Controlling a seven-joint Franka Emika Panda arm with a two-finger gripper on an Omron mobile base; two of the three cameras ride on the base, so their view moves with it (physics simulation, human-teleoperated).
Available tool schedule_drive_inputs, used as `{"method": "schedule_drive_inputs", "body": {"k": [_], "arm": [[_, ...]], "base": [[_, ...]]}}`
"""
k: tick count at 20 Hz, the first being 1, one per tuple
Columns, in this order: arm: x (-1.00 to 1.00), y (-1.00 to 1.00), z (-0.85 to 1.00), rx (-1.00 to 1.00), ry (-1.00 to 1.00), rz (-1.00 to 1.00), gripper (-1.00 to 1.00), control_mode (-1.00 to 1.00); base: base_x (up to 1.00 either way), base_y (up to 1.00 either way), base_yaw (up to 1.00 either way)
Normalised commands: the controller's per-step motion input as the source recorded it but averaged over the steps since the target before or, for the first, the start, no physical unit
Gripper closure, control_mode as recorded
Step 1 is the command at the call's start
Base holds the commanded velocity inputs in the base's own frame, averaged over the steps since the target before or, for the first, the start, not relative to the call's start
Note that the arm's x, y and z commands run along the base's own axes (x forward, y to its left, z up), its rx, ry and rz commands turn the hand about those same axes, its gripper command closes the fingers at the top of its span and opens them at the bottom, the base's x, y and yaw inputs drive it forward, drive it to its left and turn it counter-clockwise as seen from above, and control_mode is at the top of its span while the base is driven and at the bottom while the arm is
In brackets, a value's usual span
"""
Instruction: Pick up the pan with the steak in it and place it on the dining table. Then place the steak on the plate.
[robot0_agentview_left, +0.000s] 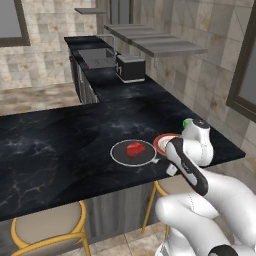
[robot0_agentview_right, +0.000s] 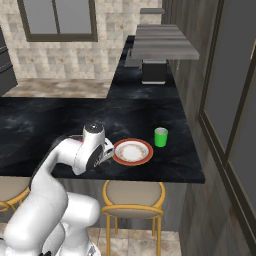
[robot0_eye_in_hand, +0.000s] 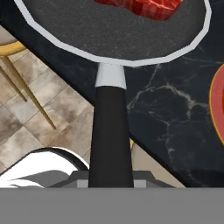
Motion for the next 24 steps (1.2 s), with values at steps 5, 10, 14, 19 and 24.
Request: {"method": "schedule_drive_inputs", "body": {"k": [5, 10, 14, 19, 24], "arm": [[0.49, 0.13, -0.34, 0.00, 0.01, -0.08, 1.00, -1.00], [0.39, 0.07, -0.30, 0.00, 0.01, -0.05, 1.00, -1.00], [0.09, 0.00, -0.30, 0.00, 0.03, -0.01, 1.00, -1.00], [0.00, 0.00, -0.35, 0.00, 0.02, 0.00, 1.00, -1.00], [0.11, 0.01, -0.24, 0.00, 0.00, 0.00, 1.00, -1.00]], "base": [[0.00, 0.00, 0.00], [0.00, 0.00, 0.00], [0.00, 0.00, 0.00], [0.00, 0.00, 0.00], [0.00, 0.00, 0.00]]}}
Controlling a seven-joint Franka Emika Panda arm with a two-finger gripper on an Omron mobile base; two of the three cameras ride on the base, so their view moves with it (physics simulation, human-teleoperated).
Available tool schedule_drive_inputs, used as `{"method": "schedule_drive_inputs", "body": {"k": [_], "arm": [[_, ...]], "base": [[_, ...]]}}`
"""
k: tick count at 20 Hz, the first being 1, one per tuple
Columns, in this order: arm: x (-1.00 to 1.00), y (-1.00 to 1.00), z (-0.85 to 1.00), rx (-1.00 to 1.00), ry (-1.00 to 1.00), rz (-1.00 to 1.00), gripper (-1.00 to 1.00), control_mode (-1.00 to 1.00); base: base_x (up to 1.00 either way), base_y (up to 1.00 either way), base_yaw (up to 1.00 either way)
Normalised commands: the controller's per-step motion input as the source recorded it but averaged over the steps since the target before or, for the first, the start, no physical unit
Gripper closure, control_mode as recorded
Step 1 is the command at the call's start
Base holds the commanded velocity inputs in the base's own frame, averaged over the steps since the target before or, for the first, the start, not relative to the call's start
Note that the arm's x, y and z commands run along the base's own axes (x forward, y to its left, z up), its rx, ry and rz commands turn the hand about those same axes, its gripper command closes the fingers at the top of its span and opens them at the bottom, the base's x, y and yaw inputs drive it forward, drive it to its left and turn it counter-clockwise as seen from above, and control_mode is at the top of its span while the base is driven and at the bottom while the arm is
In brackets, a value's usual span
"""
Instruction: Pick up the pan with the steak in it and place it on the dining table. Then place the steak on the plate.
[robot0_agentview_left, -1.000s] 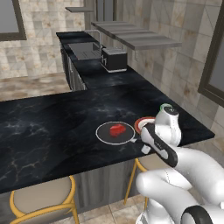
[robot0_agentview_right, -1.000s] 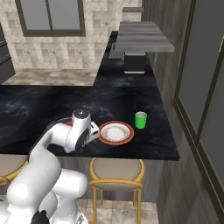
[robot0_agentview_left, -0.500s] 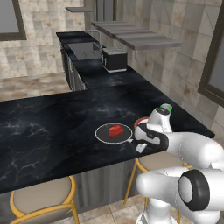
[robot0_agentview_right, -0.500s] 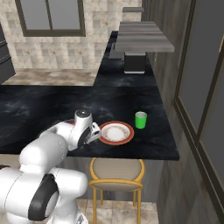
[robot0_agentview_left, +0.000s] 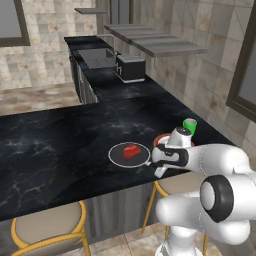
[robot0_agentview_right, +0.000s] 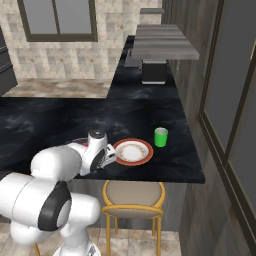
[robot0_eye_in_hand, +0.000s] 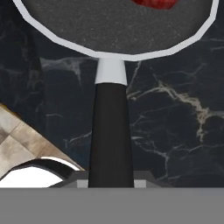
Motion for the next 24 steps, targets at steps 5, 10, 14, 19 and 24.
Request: {"method": "schedule_drive_inputs", "body": {"k": [5, 10, 14, 19, 24], "arm": [[0.05, 0.00, -0.13, 0.00, 0.01, 0.00, 1.00, -1.00], [0.00, 0.00, 0.00, 0.00, 0.00, 0.00, -1.00, -1.00], [0.00, 0.00, 0.02, 0.00, 0.00, 0.00, -1.00, -1.00], [0.00, 0.00, 0.12, 0.01, 0.00, -0.04, -1.00, -1.00], [-0.03, 0.00, 0.42, 0.06, -0.01, -0.09, -1.00, -1.00]], "base": [[0.00, 0.00, 0.00], [0.00, 0.00, 0.00], [0.00, 0.00, 0.00], [0.00, 0.00, 0.00], [0.00, 0.00, 0.00]]}}
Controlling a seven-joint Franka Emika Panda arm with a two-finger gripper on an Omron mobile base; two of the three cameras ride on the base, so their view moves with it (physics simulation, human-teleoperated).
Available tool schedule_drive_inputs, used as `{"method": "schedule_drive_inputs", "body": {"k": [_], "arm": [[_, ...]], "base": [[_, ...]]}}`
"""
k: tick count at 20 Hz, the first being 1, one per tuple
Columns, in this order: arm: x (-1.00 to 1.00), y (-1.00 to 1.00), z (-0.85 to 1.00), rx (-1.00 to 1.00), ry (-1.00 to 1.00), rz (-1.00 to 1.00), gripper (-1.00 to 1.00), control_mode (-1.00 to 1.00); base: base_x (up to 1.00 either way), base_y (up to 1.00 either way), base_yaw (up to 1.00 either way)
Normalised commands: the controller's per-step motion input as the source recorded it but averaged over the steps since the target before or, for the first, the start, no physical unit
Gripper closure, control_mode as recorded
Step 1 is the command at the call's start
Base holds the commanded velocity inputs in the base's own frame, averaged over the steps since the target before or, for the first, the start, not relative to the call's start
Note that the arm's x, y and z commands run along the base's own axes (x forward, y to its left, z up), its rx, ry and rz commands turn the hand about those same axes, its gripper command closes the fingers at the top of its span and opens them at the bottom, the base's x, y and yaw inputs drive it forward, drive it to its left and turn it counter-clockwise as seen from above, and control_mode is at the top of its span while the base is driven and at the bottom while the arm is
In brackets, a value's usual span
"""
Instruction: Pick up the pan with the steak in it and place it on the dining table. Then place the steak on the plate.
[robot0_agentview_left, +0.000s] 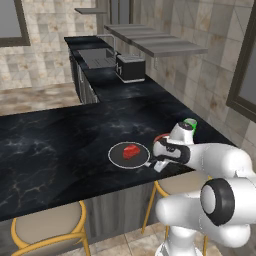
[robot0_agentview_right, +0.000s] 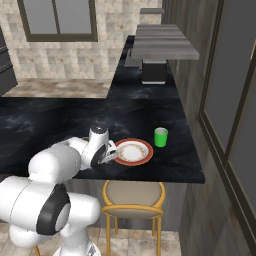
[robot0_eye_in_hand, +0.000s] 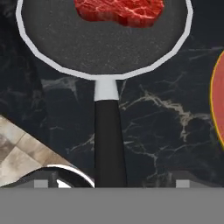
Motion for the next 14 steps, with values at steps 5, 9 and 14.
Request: {"method": "schedule_drive_inputs", "body": {"k": [5, 9, 14], "arm": [[-0.20, -0.01, 0.50, 0.12, -0.04, -0.15, -1.00, -1.00], [0.02, 0.12, 0.35, 0.10, -0.07, -0.23, -1.00, -1.00], [0.34, 0.43, 0.04, 0.01, -0.07, -0.30, -1.00, -1.00]], "base": [[0.00, 0.00, 0.00], [0.00, 0.00, 0.00], [0.00, 0.00, 0.00]]}}
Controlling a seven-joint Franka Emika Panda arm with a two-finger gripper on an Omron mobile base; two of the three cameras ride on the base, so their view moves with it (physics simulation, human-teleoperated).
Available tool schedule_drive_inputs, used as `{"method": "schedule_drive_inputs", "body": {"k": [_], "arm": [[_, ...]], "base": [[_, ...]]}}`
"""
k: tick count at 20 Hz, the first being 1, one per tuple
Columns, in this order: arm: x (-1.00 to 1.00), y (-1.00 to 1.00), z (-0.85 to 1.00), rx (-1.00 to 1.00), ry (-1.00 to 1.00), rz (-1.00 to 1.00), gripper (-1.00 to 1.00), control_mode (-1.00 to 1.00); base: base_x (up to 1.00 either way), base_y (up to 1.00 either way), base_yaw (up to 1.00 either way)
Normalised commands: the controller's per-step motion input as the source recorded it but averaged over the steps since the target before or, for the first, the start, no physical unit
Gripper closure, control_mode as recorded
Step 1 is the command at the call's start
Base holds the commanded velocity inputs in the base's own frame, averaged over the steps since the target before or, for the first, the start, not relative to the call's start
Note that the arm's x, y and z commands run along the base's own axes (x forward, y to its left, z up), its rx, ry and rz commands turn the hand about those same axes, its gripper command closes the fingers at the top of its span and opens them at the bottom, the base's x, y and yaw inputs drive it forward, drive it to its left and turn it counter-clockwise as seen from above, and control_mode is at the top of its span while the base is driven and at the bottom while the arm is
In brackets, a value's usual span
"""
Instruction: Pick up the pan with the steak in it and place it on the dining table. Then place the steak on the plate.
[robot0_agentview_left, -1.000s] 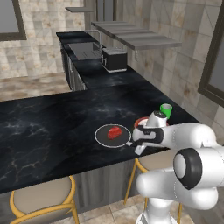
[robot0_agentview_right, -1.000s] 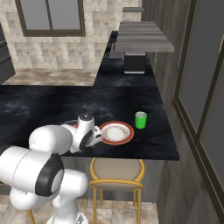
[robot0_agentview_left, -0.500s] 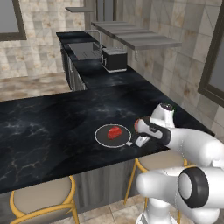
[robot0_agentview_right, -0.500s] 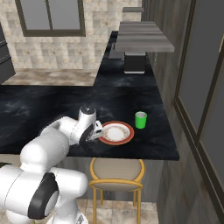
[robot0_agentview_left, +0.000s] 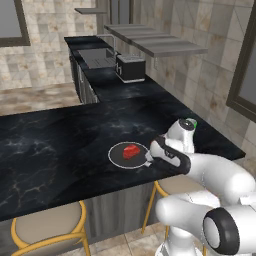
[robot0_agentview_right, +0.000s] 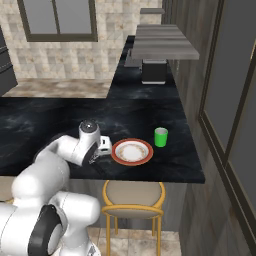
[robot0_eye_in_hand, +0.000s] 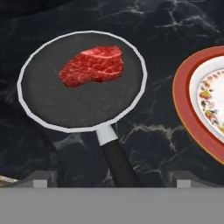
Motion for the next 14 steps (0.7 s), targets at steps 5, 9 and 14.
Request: {"method": "schedule_drive_inputs", "body": {"k": [5, 9, 14], "arm": [[0.55, 0.39, 0.00, 0.00, -0.01, -0.32, -1.00, -1.00], [0.55, 0.40, 0.00, 0.01, 0.00, -0.30, -1.00, -1.00], [0.58, 0.37, 0.00, 0.00, 0.00, -0.27, -1.00, -1.00]], "base": [[0.00, 0.00, 0.00], [0.00, 0.00, 0.00], [0.00, 0.00, 0.00]]}}
